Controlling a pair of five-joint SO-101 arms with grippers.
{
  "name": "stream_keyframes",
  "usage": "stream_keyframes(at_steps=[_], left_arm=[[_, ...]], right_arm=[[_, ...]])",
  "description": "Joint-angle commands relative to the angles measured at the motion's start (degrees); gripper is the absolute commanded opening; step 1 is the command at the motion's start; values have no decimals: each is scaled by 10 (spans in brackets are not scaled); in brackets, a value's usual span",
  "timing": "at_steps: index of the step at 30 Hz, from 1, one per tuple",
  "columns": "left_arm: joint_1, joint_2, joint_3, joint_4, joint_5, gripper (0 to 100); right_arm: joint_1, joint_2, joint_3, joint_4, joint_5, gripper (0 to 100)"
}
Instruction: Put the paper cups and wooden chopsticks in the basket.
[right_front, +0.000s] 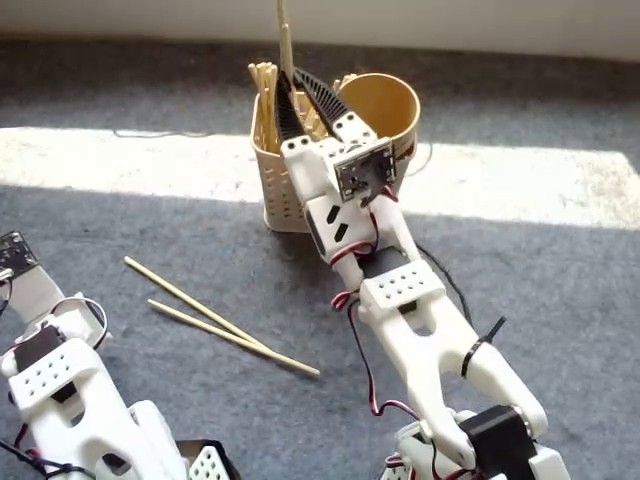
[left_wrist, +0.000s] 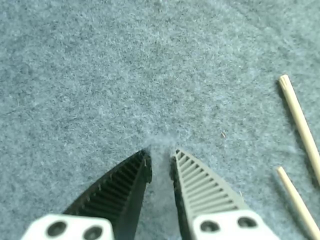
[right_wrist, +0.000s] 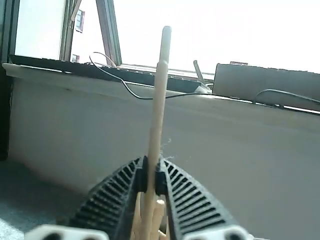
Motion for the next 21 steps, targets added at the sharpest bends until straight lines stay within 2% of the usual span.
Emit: stream_keyframes(at_steps=[1, 9, 15, 21], left_arm=[[-3, -9, -20, -11, 4, 74], [-3, -9, -20, -11, 4, 74], [-3, -9, -19, -11, 4, 74], [-3, -9, -19, -11, 4, 74]], right_arm=[[7, -4, 45, -15, -5, 5], [5, -1, 82, -7, -5, 5], [5, 46, 60, 73, -5, 12], [4, 36, 36, 74, -5, 187]])
